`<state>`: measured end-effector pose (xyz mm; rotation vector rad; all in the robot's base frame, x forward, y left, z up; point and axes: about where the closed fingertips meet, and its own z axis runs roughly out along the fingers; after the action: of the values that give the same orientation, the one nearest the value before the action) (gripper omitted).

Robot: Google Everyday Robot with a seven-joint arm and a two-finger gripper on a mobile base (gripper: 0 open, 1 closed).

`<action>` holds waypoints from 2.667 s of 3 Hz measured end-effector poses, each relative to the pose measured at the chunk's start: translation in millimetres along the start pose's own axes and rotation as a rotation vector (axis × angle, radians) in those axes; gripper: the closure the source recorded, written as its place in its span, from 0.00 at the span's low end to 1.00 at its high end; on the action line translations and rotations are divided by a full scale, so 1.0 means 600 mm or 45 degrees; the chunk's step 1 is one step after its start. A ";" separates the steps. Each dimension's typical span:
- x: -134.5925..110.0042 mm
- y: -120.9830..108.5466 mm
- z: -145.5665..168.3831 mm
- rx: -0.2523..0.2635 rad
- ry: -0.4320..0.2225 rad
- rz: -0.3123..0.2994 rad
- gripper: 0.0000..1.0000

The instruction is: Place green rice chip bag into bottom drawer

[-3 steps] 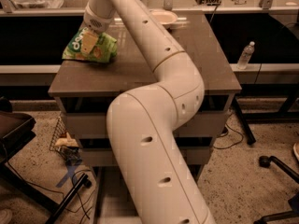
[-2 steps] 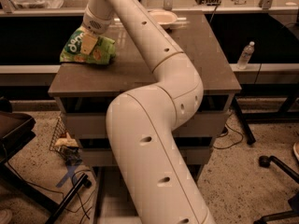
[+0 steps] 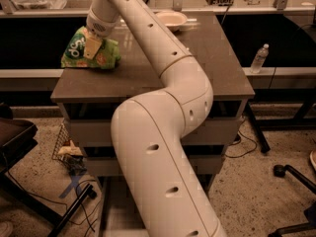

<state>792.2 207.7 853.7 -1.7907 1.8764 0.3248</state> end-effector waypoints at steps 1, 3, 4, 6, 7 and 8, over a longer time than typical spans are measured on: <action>0.004 -0.009 -0.032 0.033 -0.006 -0.001 1.00; 0.053 -0.031 -0.247 0.257 -0.103 0.113 1.00; 0.067 -0.009 -0.419 0.461 -0.253 0.226 1.00; -0.020 0.180 -0.595 0.548 -0.627 0.305 1.00; 0.111 0.244 -0.547 0.481 -0.528 0.467 1.00; 0.327 0.313 -0.453 0.388 -0.257 0.685 1.00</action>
Offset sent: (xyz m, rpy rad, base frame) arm -0.0510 -0.1333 0.1376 0.1006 -0.1844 -0.1813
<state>555.5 -80.7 945.1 -1.0011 2.0994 0.3680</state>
